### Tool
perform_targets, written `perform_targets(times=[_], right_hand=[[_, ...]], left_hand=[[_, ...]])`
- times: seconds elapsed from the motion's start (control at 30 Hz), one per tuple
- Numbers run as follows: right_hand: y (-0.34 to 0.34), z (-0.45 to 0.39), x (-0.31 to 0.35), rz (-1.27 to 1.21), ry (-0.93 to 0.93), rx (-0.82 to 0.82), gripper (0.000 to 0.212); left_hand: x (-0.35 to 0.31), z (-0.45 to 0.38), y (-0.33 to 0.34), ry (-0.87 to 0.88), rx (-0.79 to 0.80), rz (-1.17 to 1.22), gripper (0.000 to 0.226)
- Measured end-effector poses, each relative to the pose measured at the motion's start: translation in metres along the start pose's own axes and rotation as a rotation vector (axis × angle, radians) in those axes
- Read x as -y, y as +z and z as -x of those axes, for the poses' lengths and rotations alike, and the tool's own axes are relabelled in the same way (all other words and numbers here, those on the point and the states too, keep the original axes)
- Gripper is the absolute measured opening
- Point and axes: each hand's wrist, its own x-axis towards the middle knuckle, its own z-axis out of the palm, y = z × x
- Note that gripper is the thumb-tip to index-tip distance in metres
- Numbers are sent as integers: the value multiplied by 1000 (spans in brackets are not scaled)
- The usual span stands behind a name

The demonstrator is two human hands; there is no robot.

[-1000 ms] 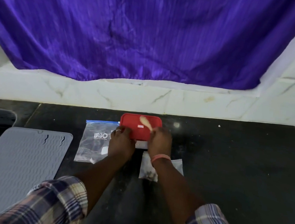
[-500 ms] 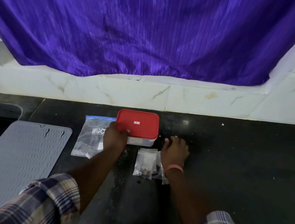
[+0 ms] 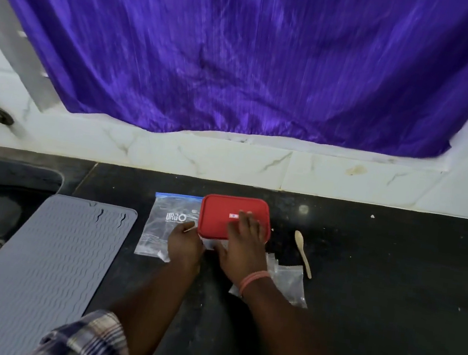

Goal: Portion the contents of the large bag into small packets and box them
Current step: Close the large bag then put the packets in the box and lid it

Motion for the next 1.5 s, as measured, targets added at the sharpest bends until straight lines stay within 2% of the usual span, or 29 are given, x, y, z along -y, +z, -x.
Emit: perform_targets(times=[0.1, 0.23, 0.33, 0.43, 0.53, 0.63, 0.73, 0.83, 0.9, 0.97, 1.03, 1.1, 1.13, 1.17, 1.23, 1.3, 1.37, 1.43, 1.47, 1.5], right_hand=[[9, -7, 25, -52, -78, 174, 46], [11, -17, 41, 128, -57, 152, 29], [3, -27, 49, 302, -111, 204, 33], [-12, -34, 53, 422, -259, 276, 40], [-28, -38, 56, 380, -332, 347, 38], [-33, -44, 53, 284, -295, 345, 33], [-34, -44, 42, 87, -226, 335, 31], [-44, -48, 28, -69, -162, 189, 26], [-55, -50, 23, -252, -120, -18, 27], [-74, -52, 16, -411, 8, -282, 24], [-94, -62, -4, -560, 262, -559, 18], [-110, -74, -37, -847, 608, -813, 23], [-113, -78, -58, -1008, 798, -880, 25], [-113, -77, -79, -1150, 969, -878, 25], [-102, -73, -108, -1322, 1172, -665, 24], [-80, -64, -123, -1075, 1178, -314, 24], [-61, -56, -123, -854, 1265, -42, 46], [-30, -51, -131, -667, 1235, 49, 58], [-21, -49, -130, -633, 1147, 50, 62], [-16, -42, -127, -718, 1224, -5, 65]], left_hand=[[-10, 6, -7, -188, 162, 228, 16], [-21, 10, -8, -367, 183, 404, 13], [-32, 17, -10, -472, 285, 514, 19], [-33, 14, -7, -537, 363, 591, 32], [-29, 9, -8, -545, 371, 602, 36], [-28, 0, -11, -582, 372, 634, 43], [-32, 2, -10, -541, 392, 587, 46], [-29, 4, -2, -470, 356, 478, 24], [-26, 0, 4, -469, 279, 453, 33], [-28, -3, 7, -461, 237, 453, 34], [-27, -4, 7, -483, 211, 429, 36], [-24, -6, 6, -495, 183, 385, 43], [-22, -8, 4, -502, 170, 362, 47], [-22, -8, 4, -507, 162, 333, 48], [-25, -9, 1, -515, 146, 287, 48], [-25, -12, 1, -512, 134, 267, 47], [-24, -12, 2, -513, 113, 229, 46], [-21, -12, 2, -505, 101, 188, 47], [-21, -12, 0, -503, 102, 178, 47], [-20, -11, 0, -503, 102, 170, 47]])
